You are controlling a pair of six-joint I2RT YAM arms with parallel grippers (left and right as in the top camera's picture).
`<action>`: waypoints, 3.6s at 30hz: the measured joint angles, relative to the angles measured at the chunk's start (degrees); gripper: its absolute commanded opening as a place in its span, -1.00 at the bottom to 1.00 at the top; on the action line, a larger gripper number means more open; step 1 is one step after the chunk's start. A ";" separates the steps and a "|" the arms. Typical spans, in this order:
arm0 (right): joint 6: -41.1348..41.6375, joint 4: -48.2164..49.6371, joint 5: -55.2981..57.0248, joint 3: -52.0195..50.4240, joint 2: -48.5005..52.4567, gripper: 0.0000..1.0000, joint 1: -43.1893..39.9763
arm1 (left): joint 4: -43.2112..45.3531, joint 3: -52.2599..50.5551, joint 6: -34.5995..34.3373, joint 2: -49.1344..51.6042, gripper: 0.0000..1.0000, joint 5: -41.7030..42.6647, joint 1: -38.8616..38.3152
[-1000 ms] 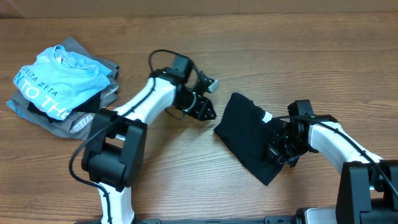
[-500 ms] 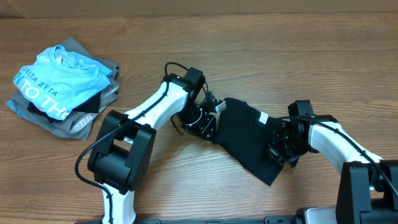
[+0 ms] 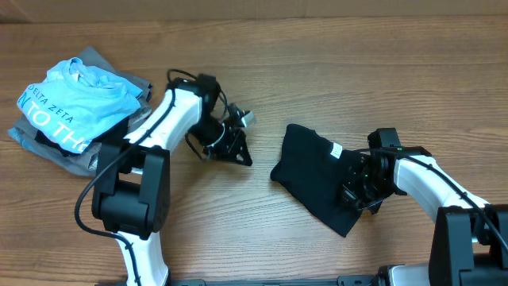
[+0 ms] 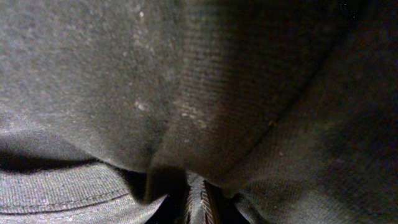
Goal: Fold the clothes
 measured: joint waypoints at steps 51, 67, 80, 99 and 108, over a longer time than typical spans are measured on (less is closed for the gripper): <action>-12.85 -7.26 -3.93 6.25 -13.51 0.23 -0.31 | 5.60 0.20 -8.35 -5.77 -0.07 -11.45 -12.11; -7.19 -15.19 -0.42 -1.22 -14.62 0.24 0.55 | 17.22 -10.86 -11.37 -5.75 -0.78 -13.60 -15.56; 5.14 -0.09 -1.36 -13.88 -14.58 -0.92 0.55 | 20.63 -10.93 -11.80 -5.75 -0.92 -13.86 -14.43; -3.41 -9.14 -12.41 -14.43 -14.36 -0.10 0.70 | 1.88 0.52 -9.14 -5.75 -0.43 -12.48 8.09; -2.38 -9.64 -10.91 -5.09 -23.96 -0.01 0.70 | 2.54 1.99 -5.64 -5.81 -0.53 -5.60 -1.92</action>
